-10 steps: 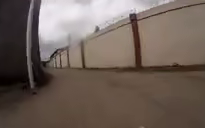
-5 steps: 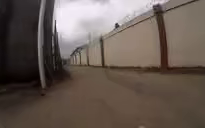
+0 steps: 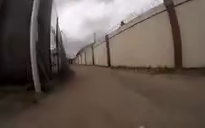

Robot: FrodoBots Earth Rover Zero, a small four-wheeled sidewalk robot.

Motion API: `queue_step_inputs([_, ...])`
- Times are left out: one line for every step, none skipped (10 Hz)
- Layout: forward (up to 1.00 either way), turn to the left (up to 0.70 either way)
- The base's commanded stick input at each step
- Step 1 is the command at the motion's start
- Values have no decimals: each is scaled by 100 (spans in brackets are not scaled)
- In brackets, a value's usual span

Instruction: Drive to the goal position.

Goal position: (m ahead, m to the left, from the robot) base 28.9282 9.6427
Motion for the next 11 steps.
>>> queue_step_inputs([100, 0])
queue_step_inputs([100, 0])
queue_step_inputs([100, 0])
queue_step_inputs([100, 0])
queue_step_inputs([100, 0])
queue_step_inputs([100, 0])
queue_step_inputs([100, 0])
queue_step_inputs([100, 0])
queue_step_inputs([100, 0])
queue_step_inputs([100, 0])
queue_step_inputs([100, 0])
